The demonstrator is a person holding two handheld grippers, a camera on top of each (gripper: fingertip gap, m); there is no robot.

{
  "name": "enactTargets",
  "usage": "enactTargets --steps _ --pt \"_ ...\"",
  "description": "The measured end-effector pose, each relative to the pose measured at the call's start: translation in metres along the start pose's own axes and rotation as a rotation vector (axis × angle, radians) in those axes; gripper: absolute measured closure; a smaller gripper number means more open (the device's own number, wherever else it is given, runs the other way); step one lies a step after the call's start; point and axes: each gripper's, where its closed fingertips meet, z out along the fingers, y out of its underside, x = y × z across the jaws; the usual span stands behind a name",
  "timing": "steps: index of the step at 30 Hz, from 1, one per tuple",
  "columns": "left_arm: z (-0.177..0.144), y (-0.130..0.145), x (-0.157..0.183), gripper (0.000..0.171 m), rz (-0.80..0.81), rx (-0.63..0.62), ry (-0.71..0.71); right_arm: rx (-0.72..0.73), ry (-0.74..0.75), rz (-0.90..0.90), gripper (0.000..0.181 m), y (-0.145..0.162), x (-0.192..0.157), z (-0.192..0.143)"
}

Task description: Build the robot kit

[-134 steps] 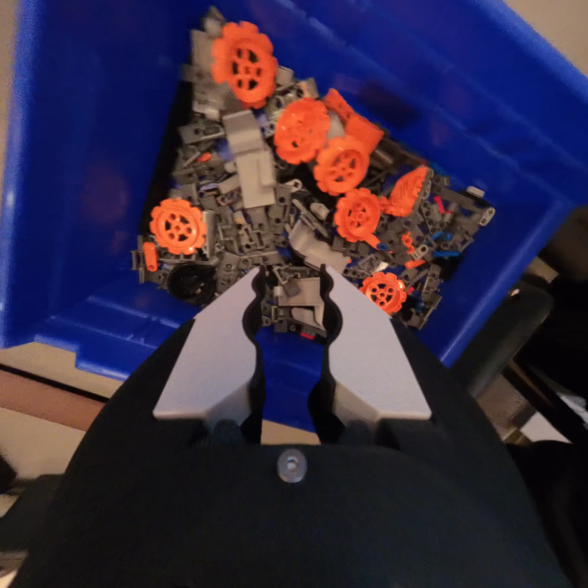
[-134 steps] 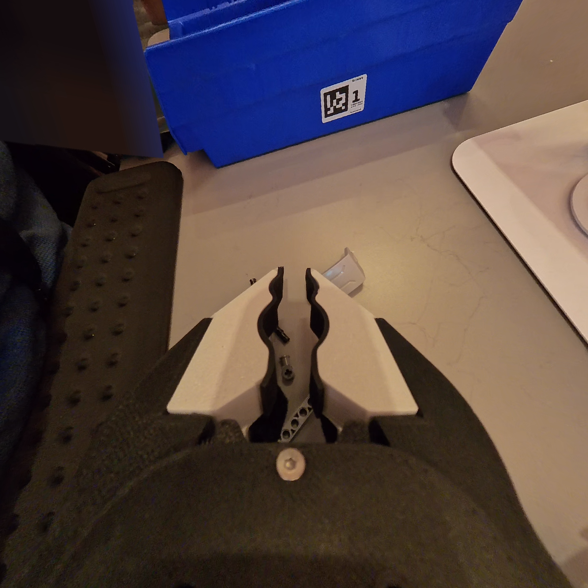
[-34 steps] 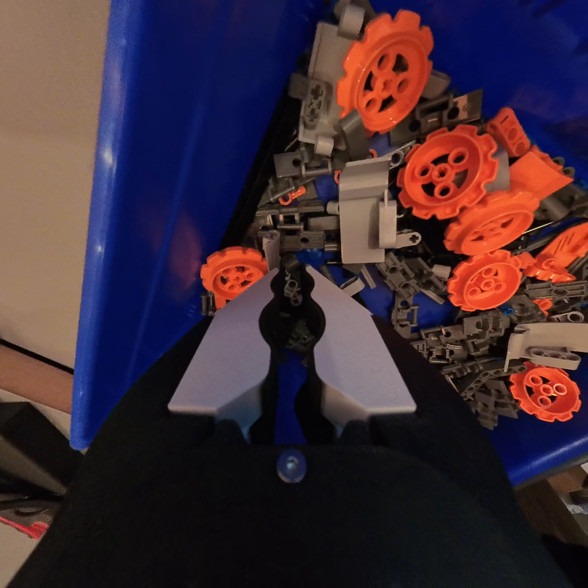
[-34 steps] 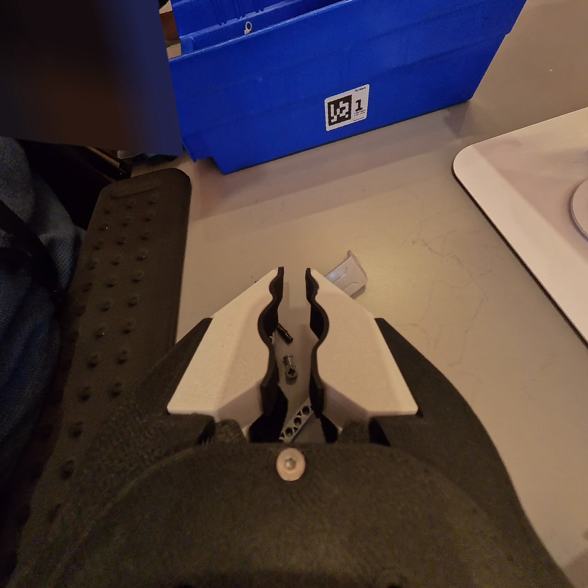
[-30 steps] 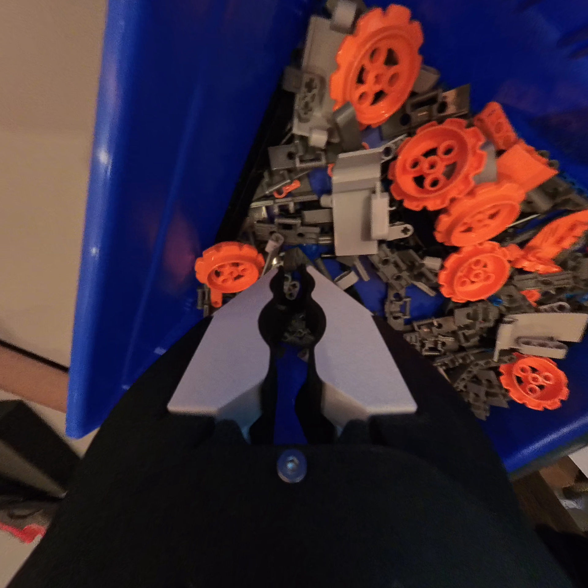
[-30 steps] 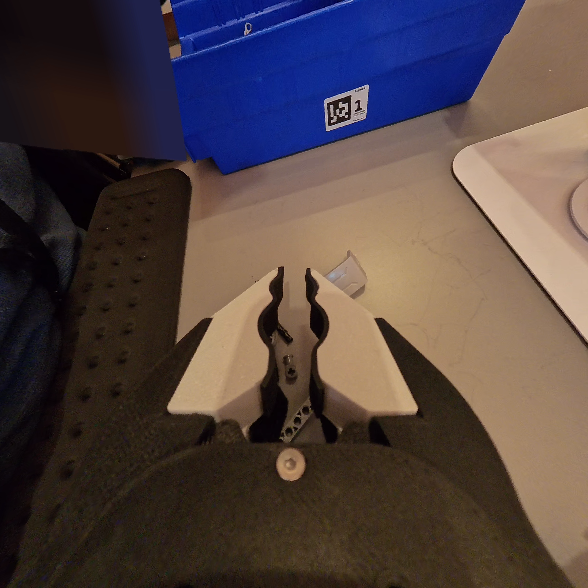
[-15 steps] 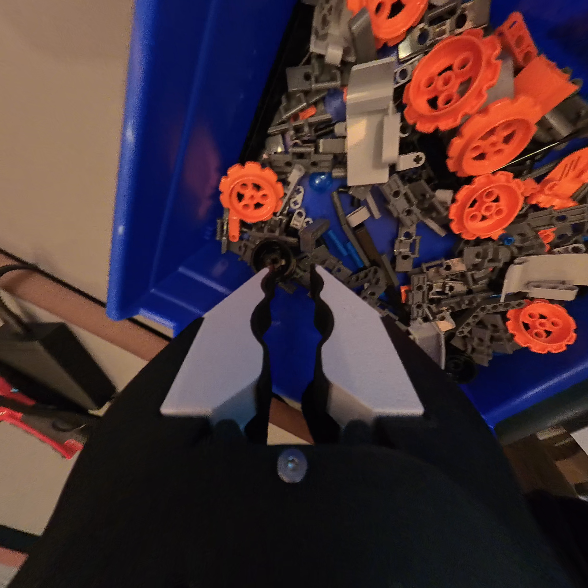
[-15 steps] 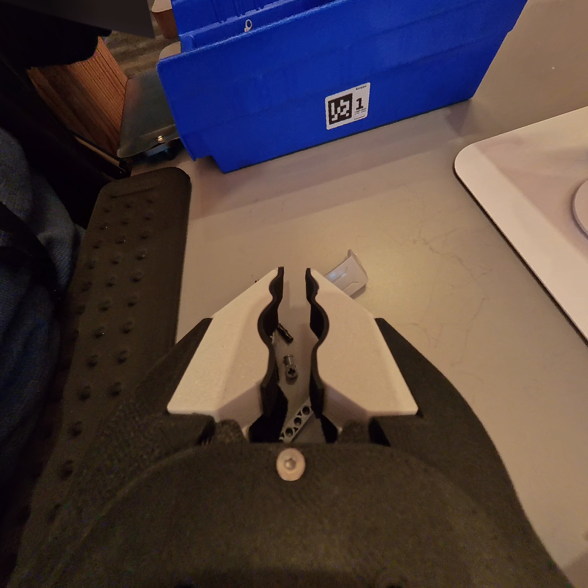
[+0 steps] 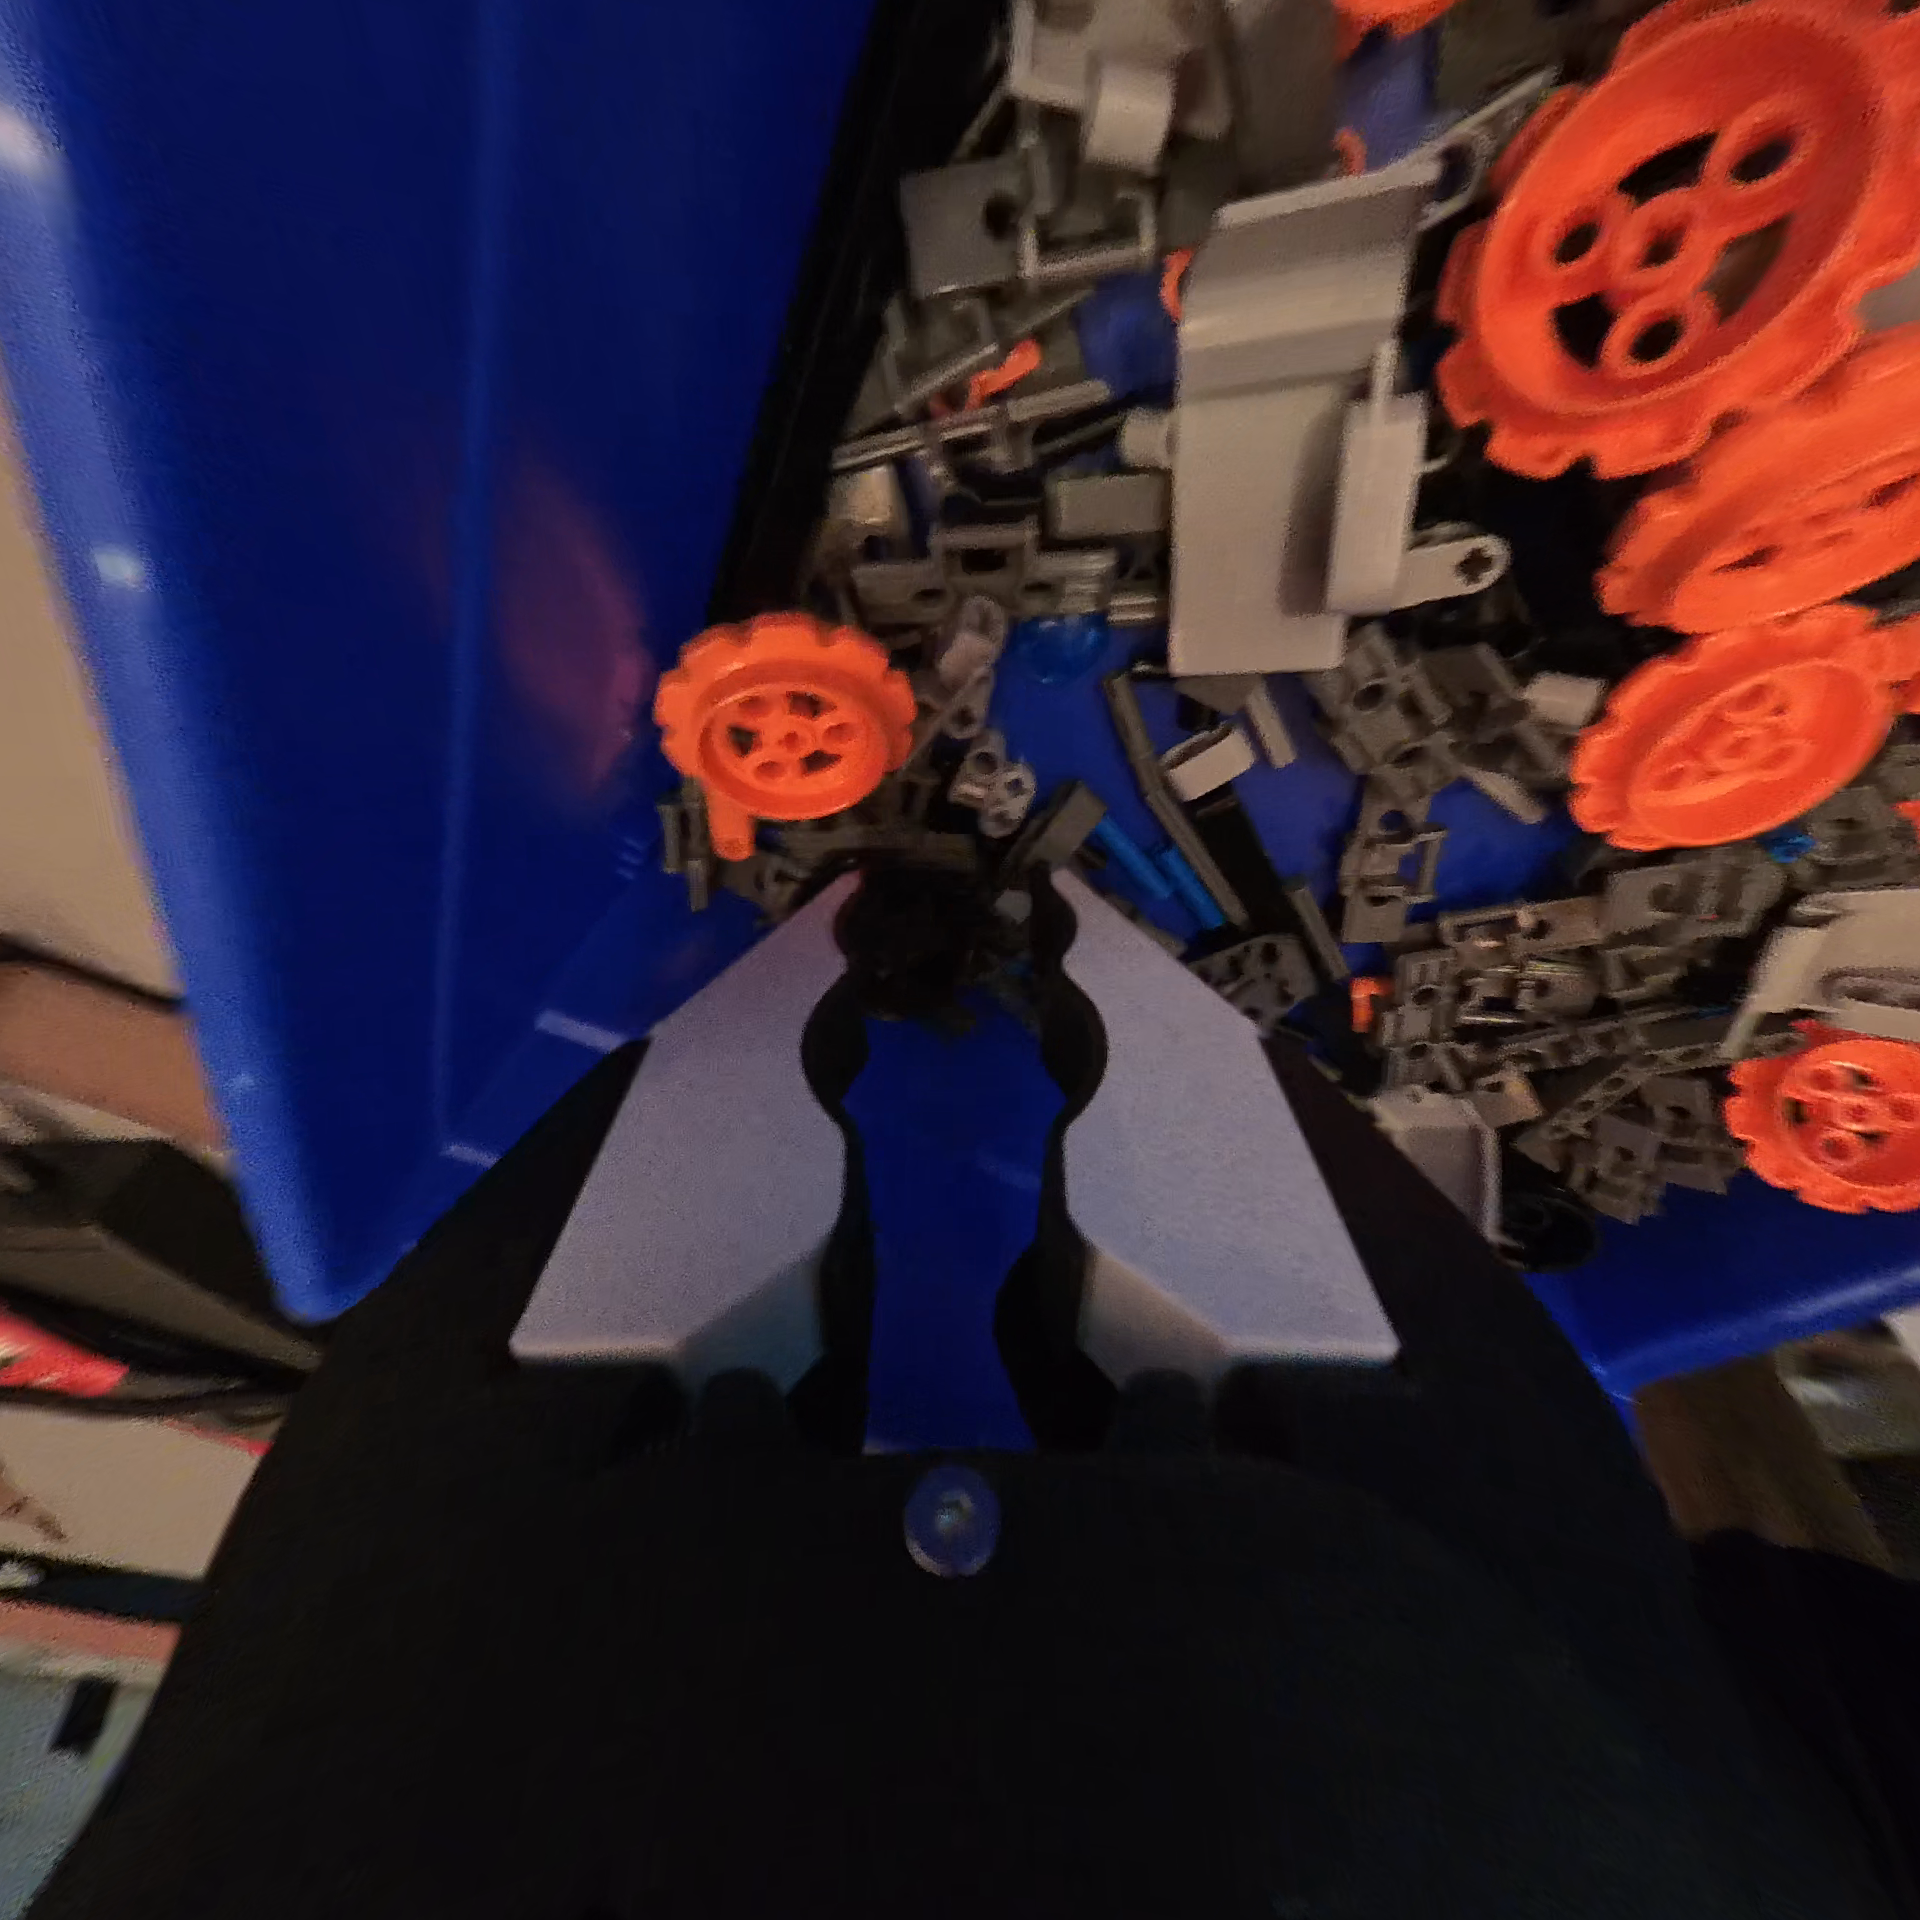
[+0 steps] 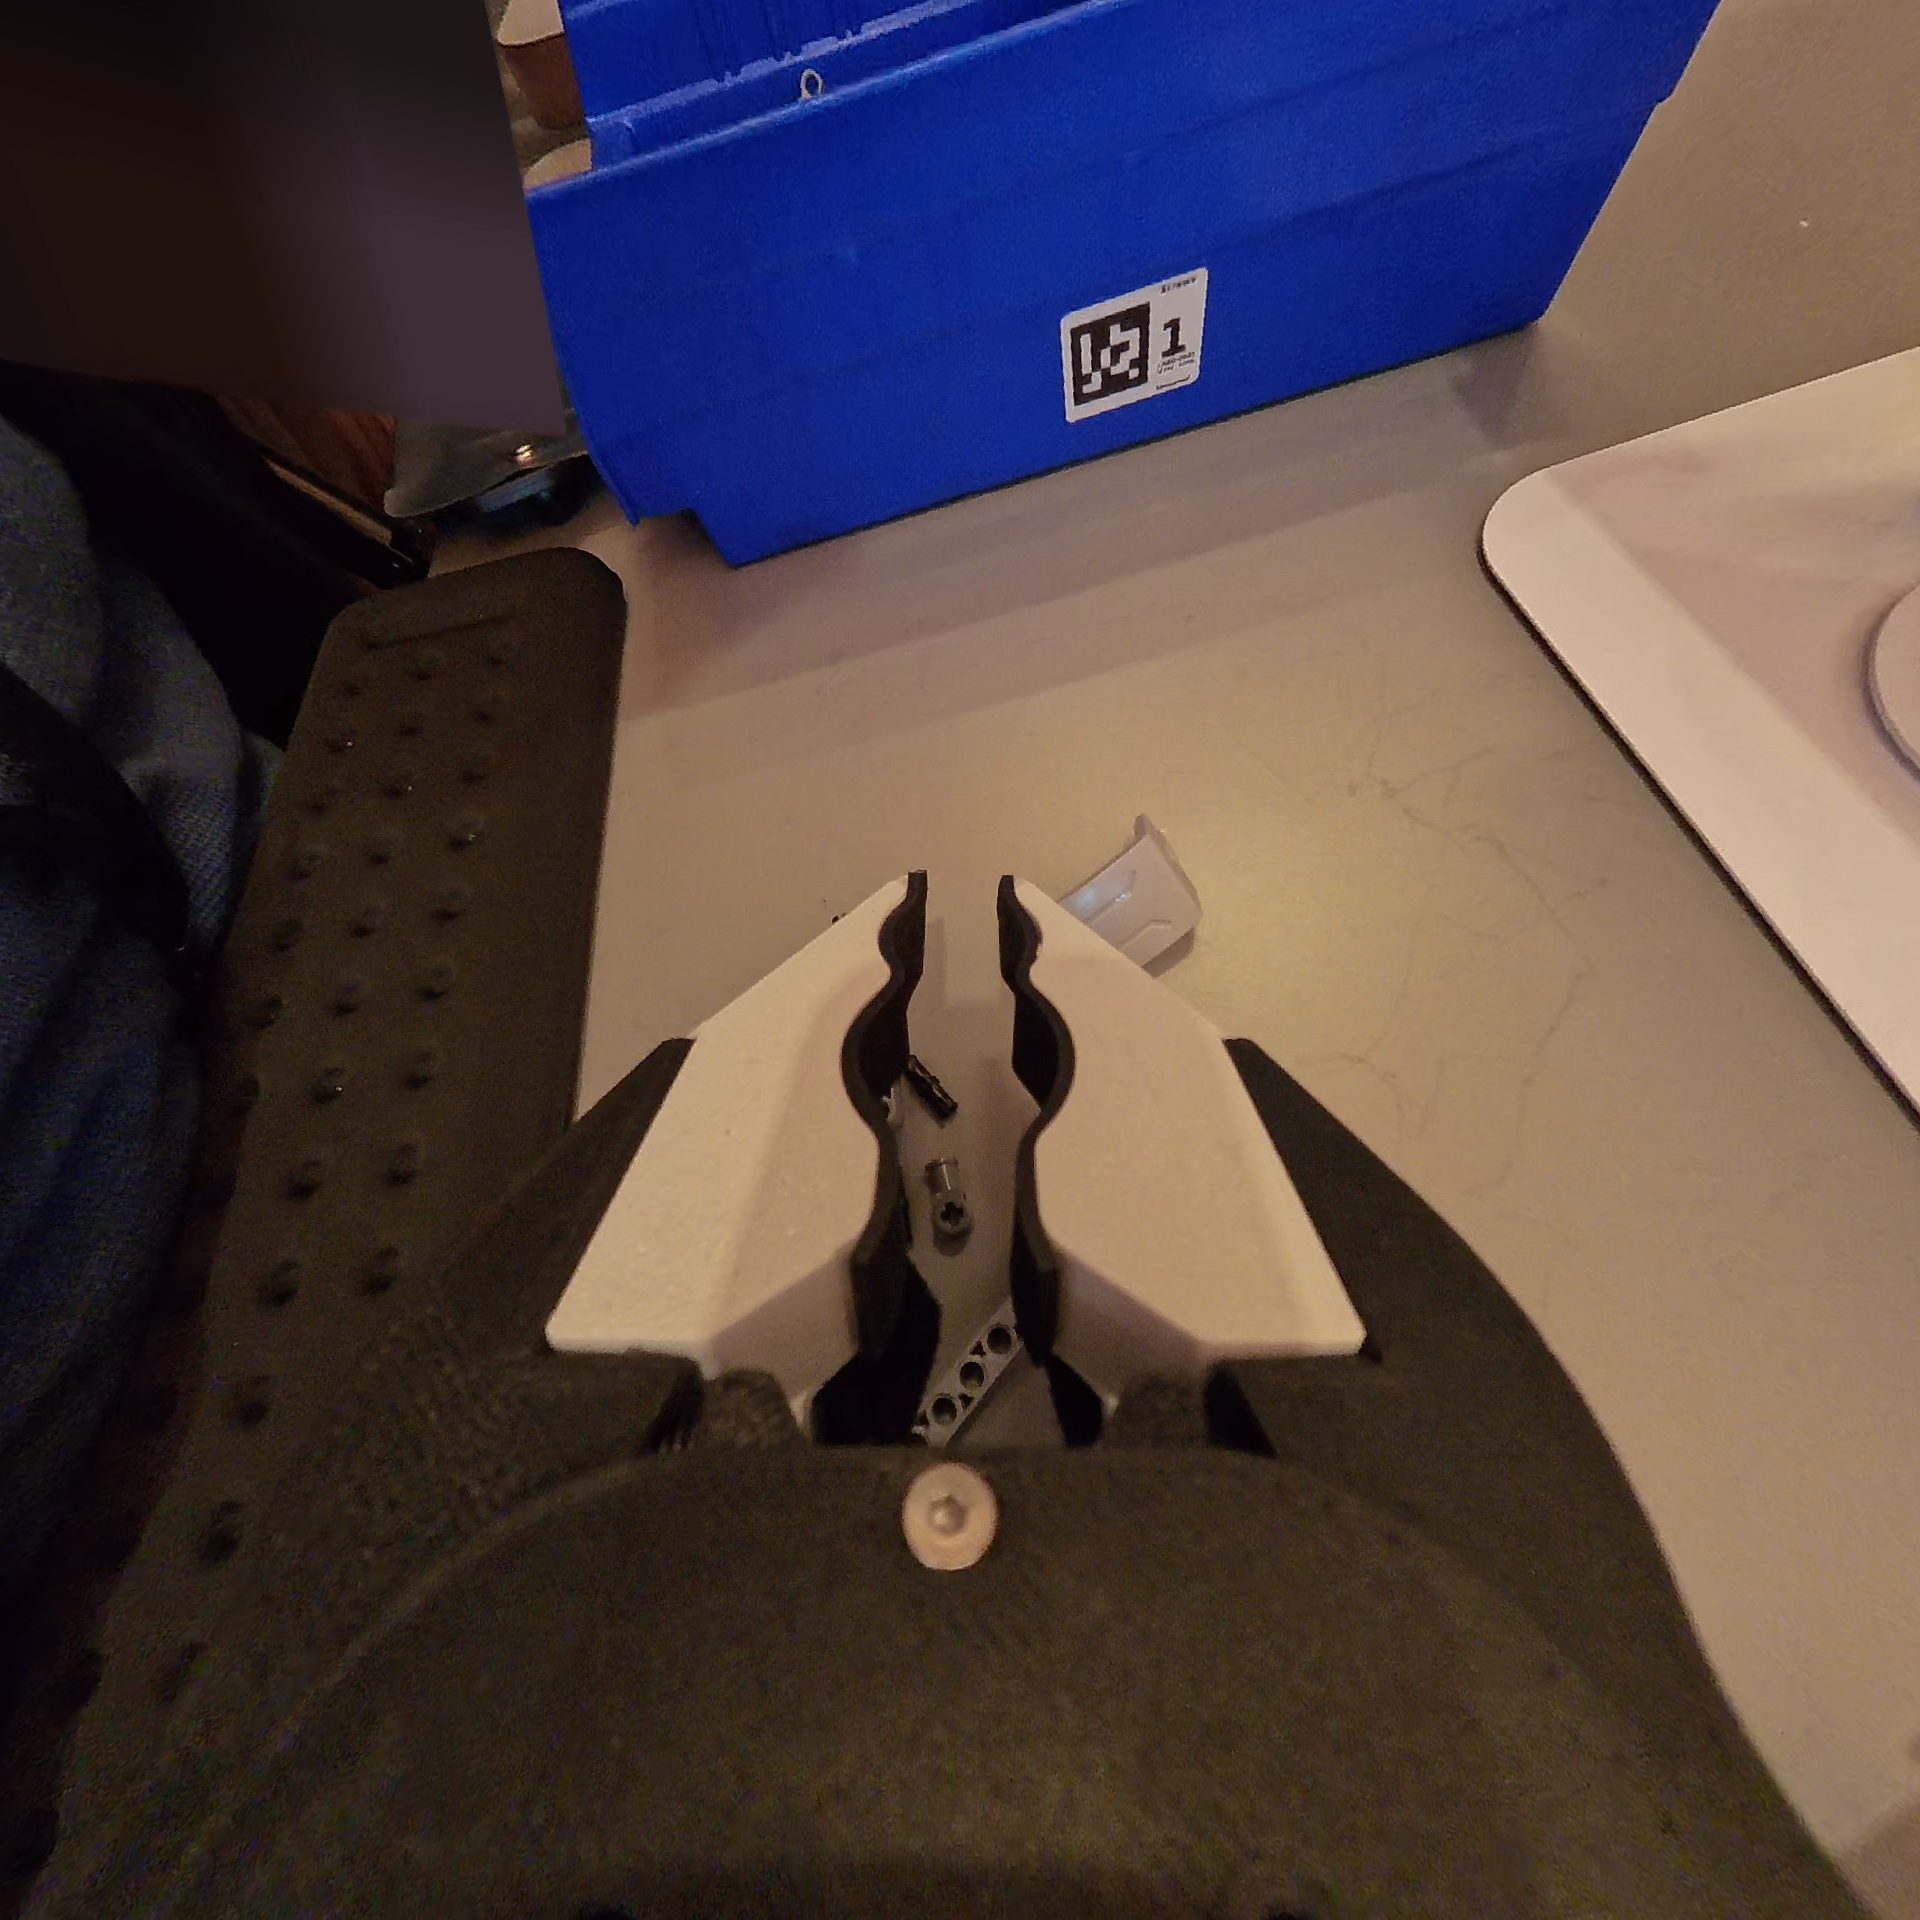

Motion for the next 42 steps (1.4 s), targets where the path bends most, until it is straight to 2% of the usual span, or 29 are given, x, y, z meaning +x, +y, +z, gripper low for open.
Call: enactTargets --steps 5,13,15,17,19,24,27,31,36,42 --pt "0.004 0.010 0.014 0.161 0.002 -0.060 0.068 0.004 -0.002 0.001 0.170 -0.001 0.000 -0.001" --pt "0.003 0.027 0.053 0.168 0.038 -0.097 0.190 0.000 -0.004 0.000 0.170 0.000 -0.001 -0.001" --pt "-0.003 0.030 0.074 0.171 0.080 -0.077 0.274 0.000 -0.005 0.001 0.170 0.000 -0.001 -0.001" --pt "-0.012 0.025 0.081 0.171 0.092 -0.019 0.290 -0.002 -0.006 -0.001 0.170 0.000 -0.001 0.000" --pt "-0.024 0.019 0.074 0.167 0.089 0.060 0.253 -0.002 -0.005 -0.001 0.170 0.000 -0.001 0.000" --pt "-0.053 0.001 0.030 0.161 -0.029 0.277 0.134 0.000 -0.003 -0.001 0.170 0.000 -0.001 -0.001" --pt "-0.054 0.003 0.001 0.149 -0.073 0.292 0.022 -0.001 -0.002 -0.001 0.170 0.001 0.000 -0.001" --pt "-0.049 -0.003 -0.016 0.148 -0.100 0.307 -0.027 -0.001 -0.004 0.001 0.170 0.001 0.000 0.000" --pt "-0.029 -0.018 -0.011 0.145 -0.061 0.268 0.025 -0.002 -0.003 0.003 0.170 0.001 0.000 0.000" --pt "-0.008 -0.023 -0.015 0.143 -0.041 0.179 -0.011 -0.004 -0.005 0.005 0.170 0.002 0.000 0.000"
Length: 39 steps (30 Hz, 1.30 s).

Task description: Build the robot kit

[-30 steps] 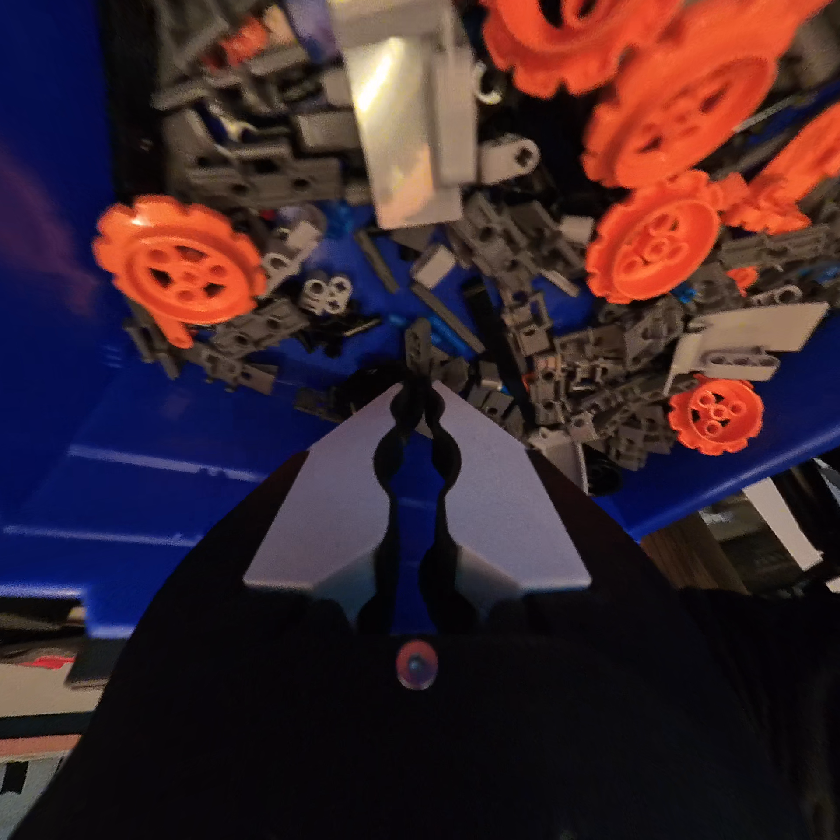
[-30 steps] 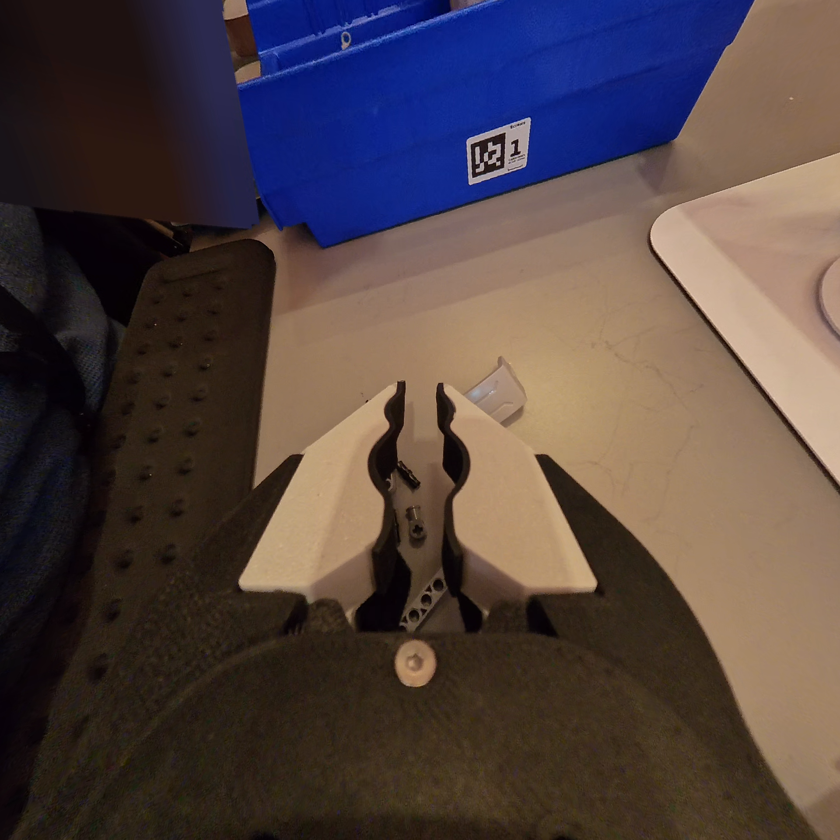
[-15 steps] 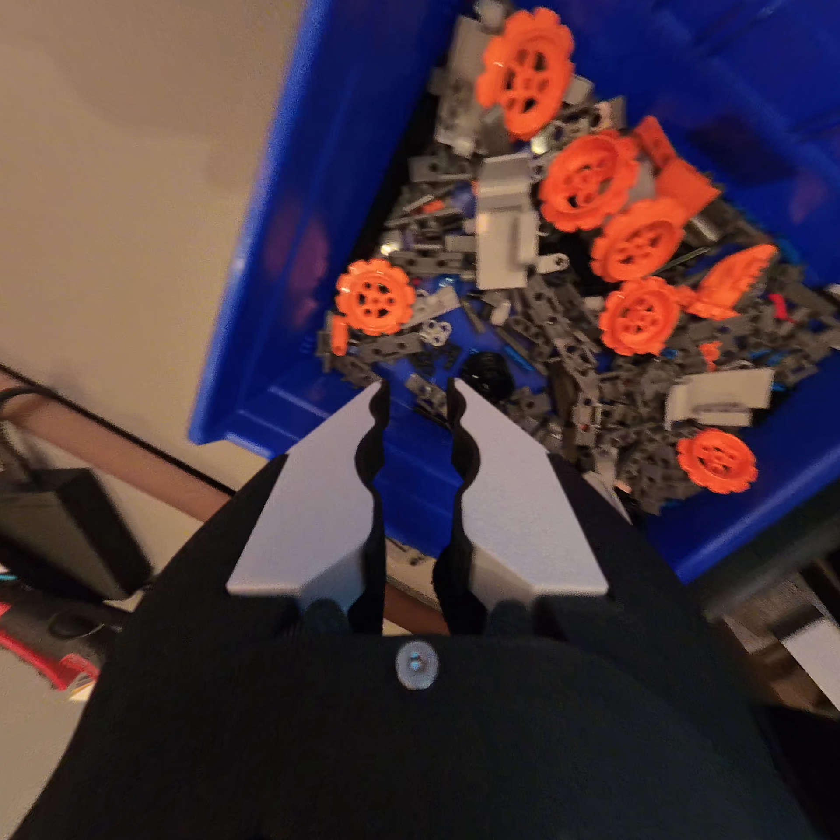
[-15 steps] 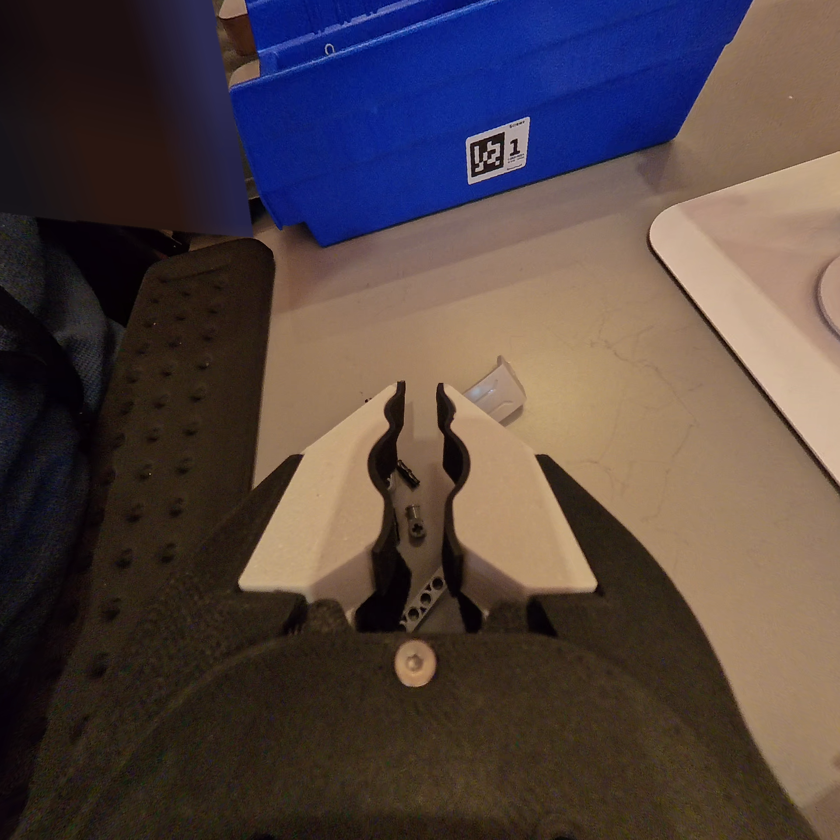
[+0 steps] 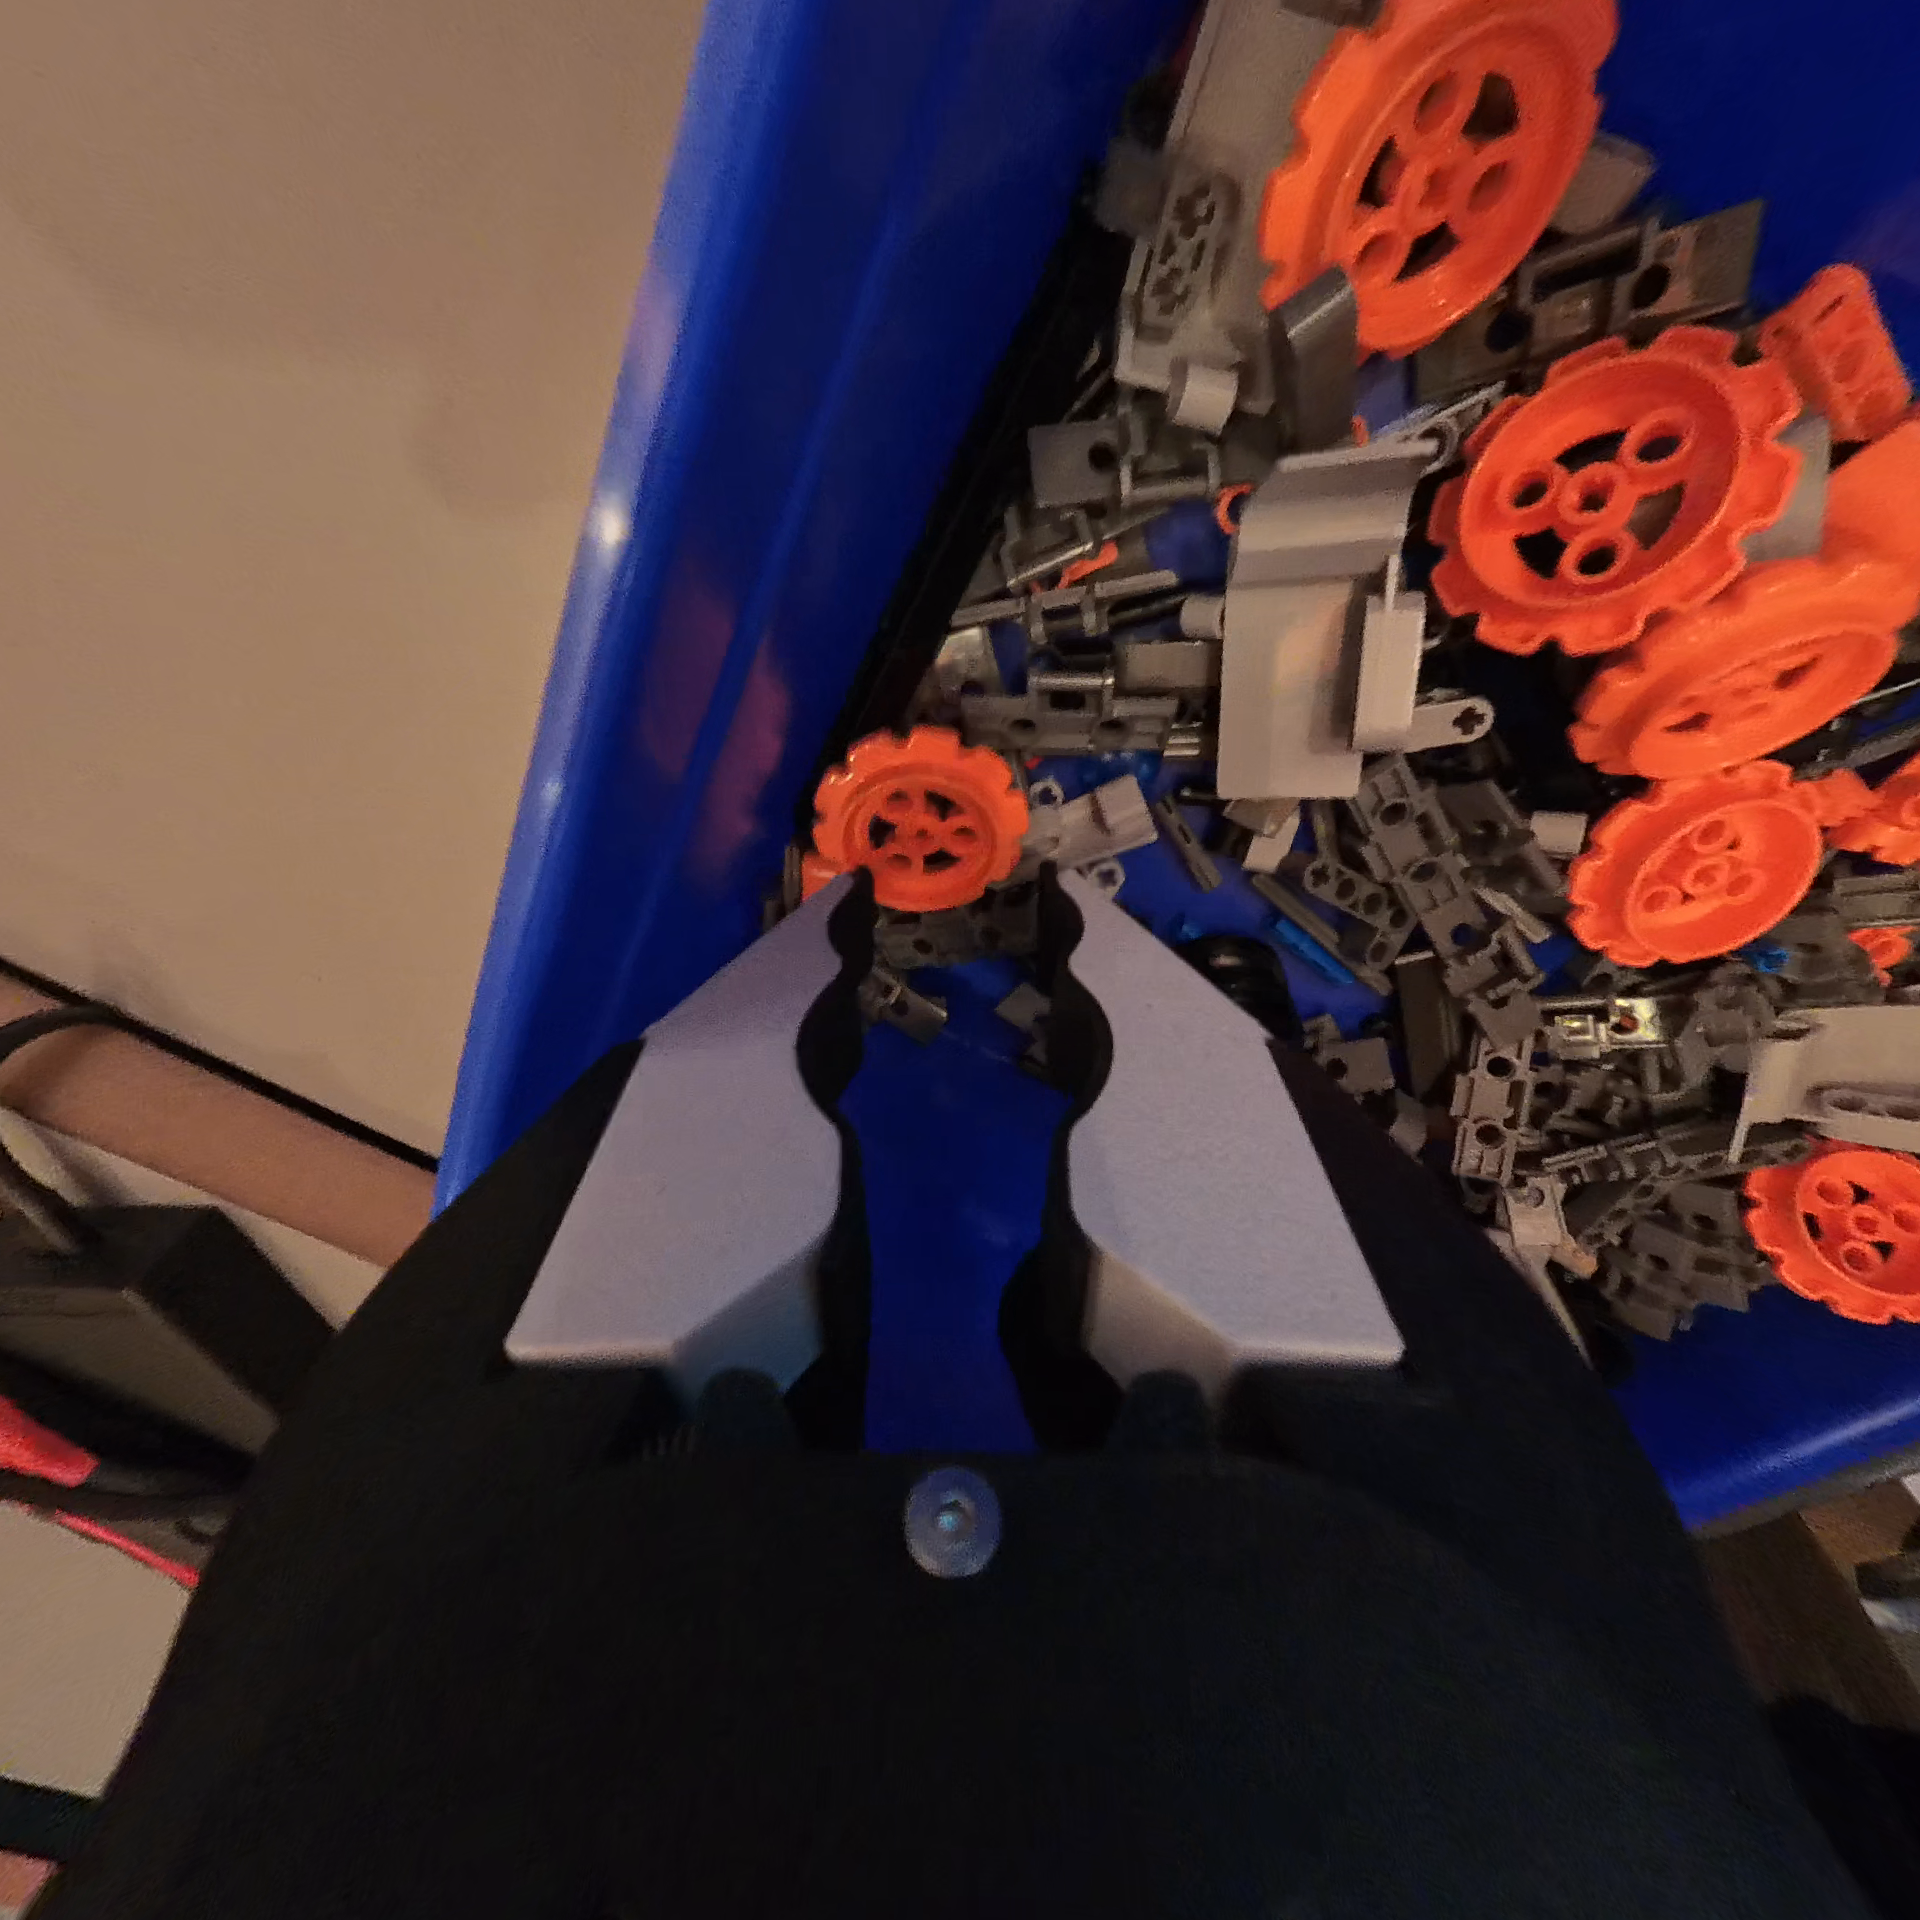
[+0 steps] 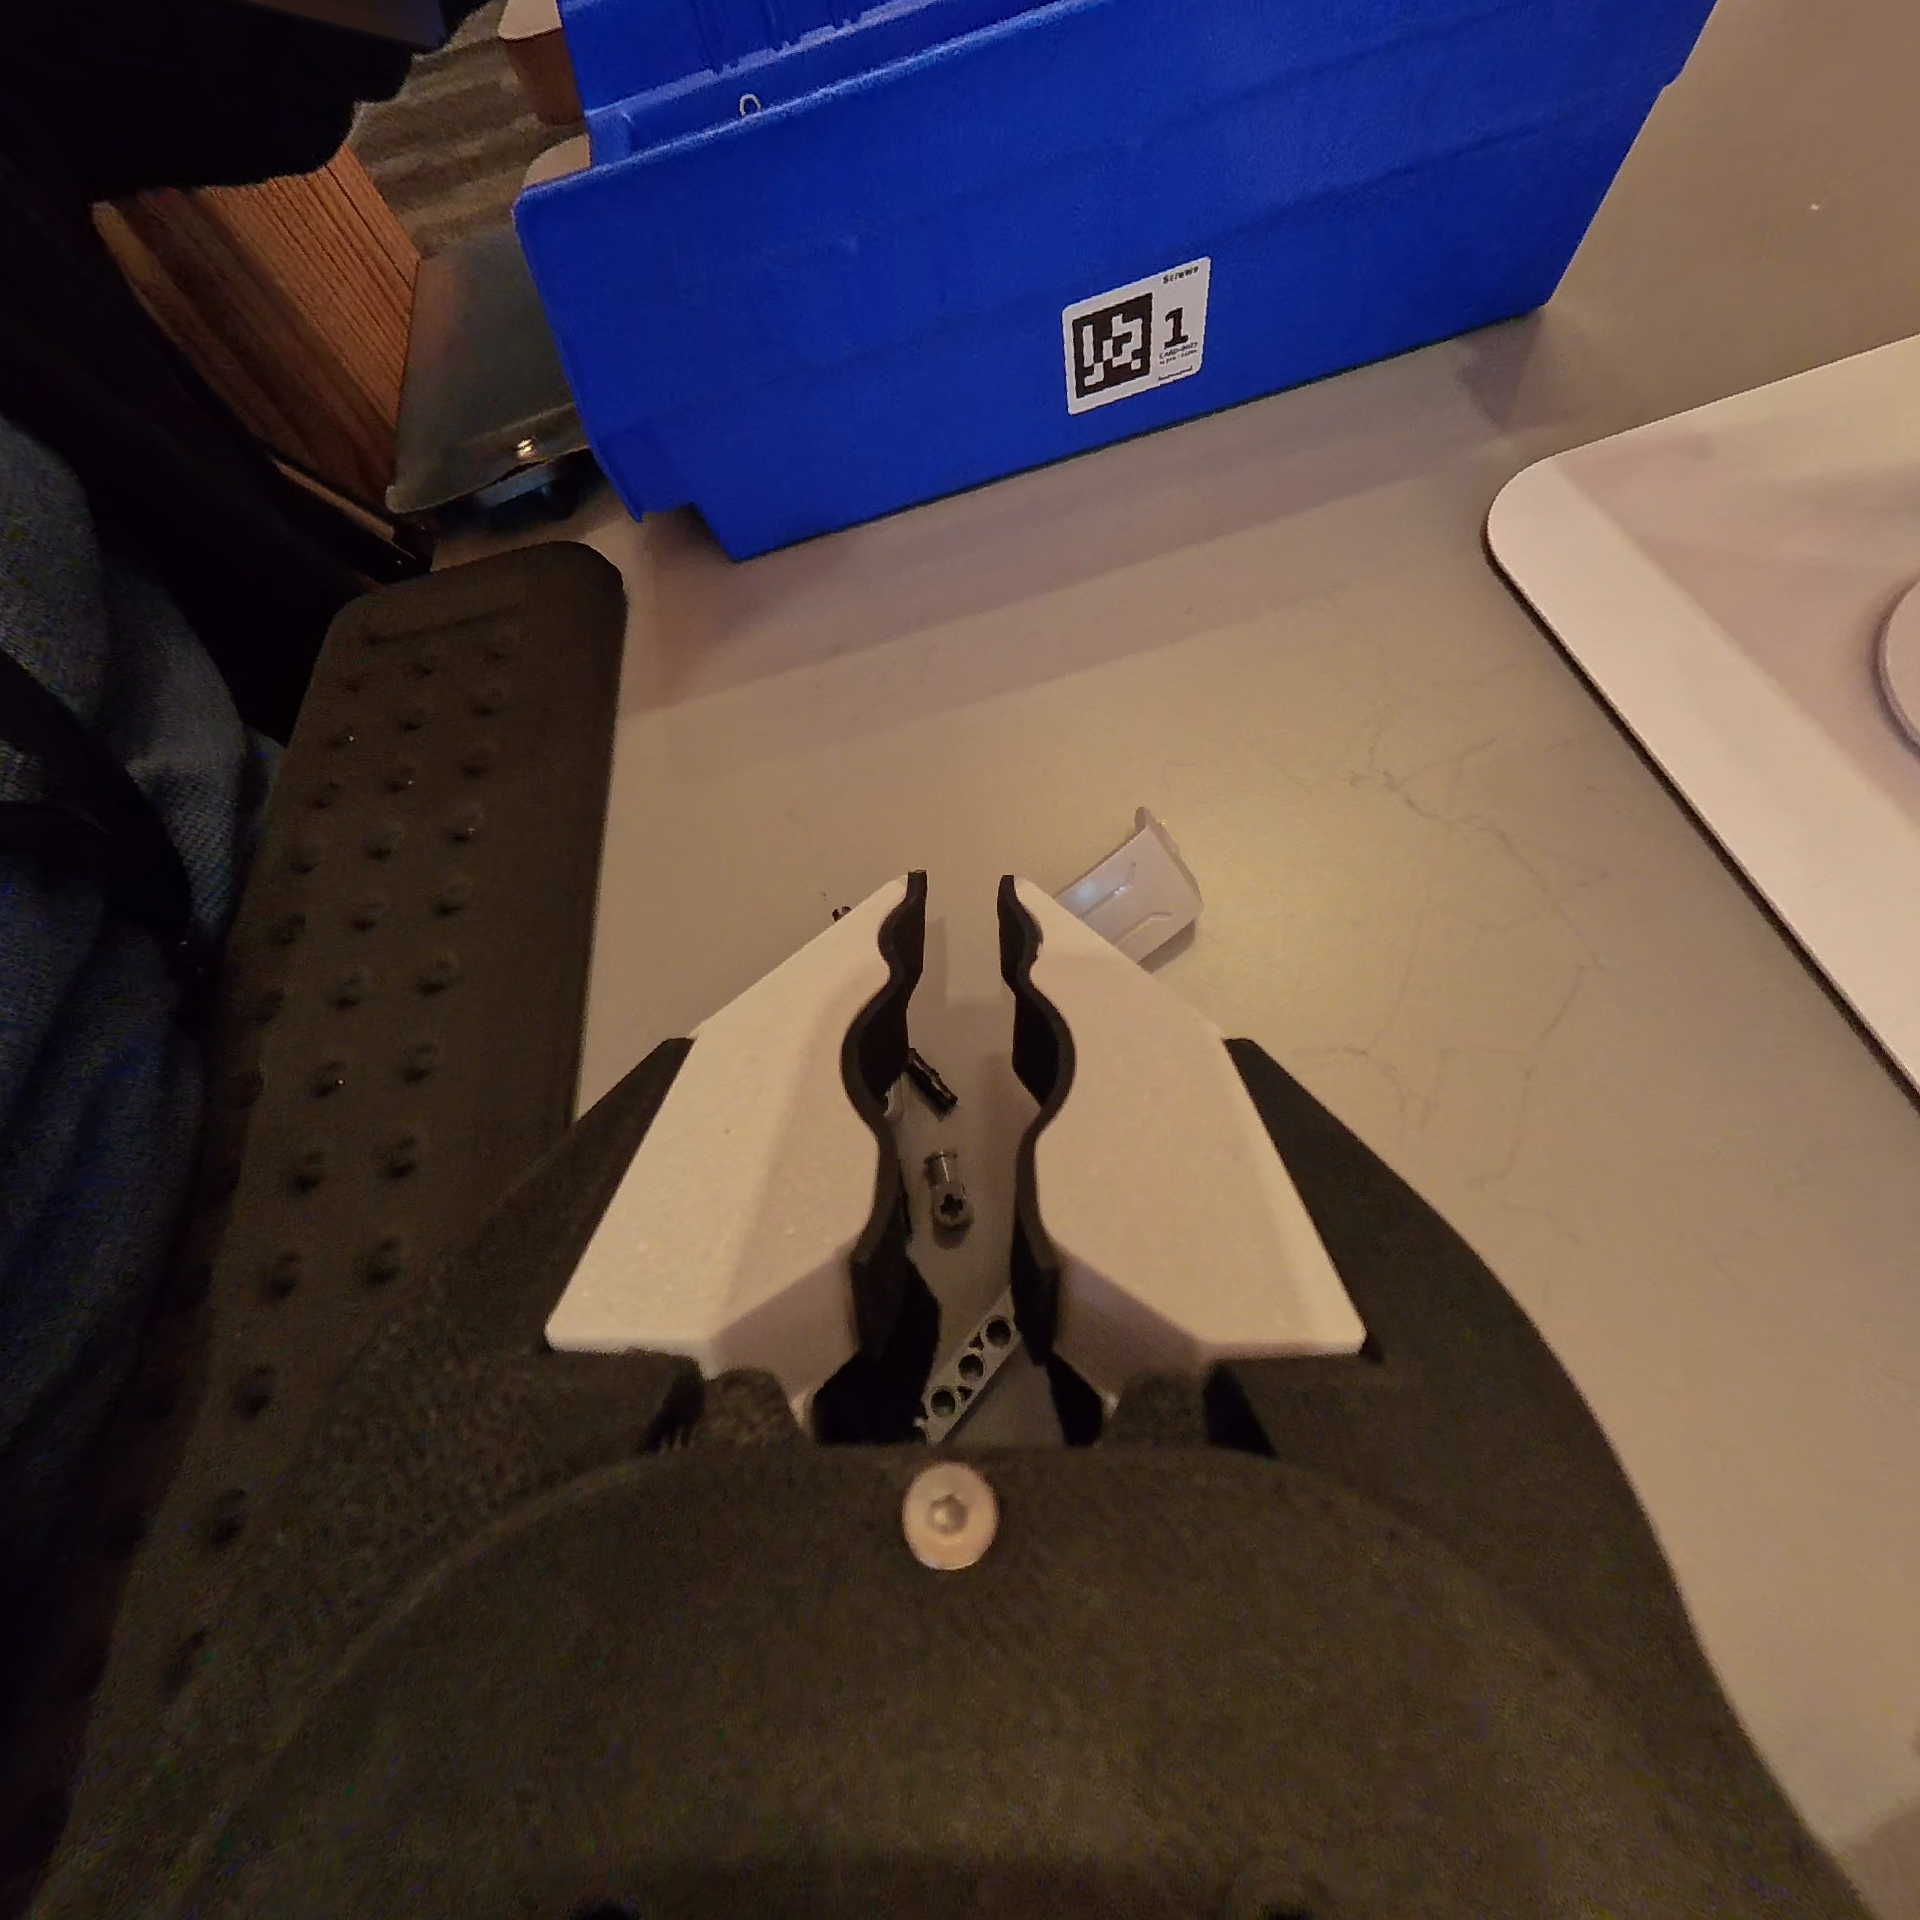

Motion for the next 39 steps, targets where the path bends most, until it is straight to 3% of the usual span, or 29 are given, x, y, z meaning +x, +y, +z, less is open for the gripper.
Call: enactTargets --steps 7,9,13,16,19,25,30,35,39 --pt "0.005 -0.005 0.021 0.162 0.063 -0.003 0.060 0.002 0.000 0.001 0.170 0.000 0.000 -0.001" --pt "0.003 -0.001 0.034 0.170 0.103 -0.009 0.094 0.002 0.001 0.001 0.170 0.000 0.000 -0.001" --pt "0.001 0.014 0.060 0.171 0.145 -0.048 0.154 0.003 -0.002 0.002 0.170 0.000 0.000 -0.001" --pt "-0.005 0.032 0.091 0.171 0.193 -0.104 0.277 -0.001 -0.003 0.000 0.170 0.000 0.000 0.000" --pt "-0.016 0.028 0.085 0.168 0.166 -0.037 0.248 0.003 -0.002 0.000 0.170 0.000 0.000 -0.001" --pt "-0.027 0.026 0.017 0.148 0.005 0.042 0.008 0.002 -0.003 0.000 0.170 0.000 0.000 -0.001" --pt "-0.029 0.020 -0.002 0.152 -0.006 0.072 -0.051 0.004 -0.004 0.004 0.170 0.000 0.000 -0.001" --pt "-0.028 0.009 0.001 0.153 0.031 0.086 -0.040 0.003 -0.006 0.007 0.170 0.000 0.000 0.000" --pt "-0.027 -0.016 0.013 0.152 0.106 0.142 -0.011 0.002 -0.007 0.008 0.170 0.001 0.000 0.000"
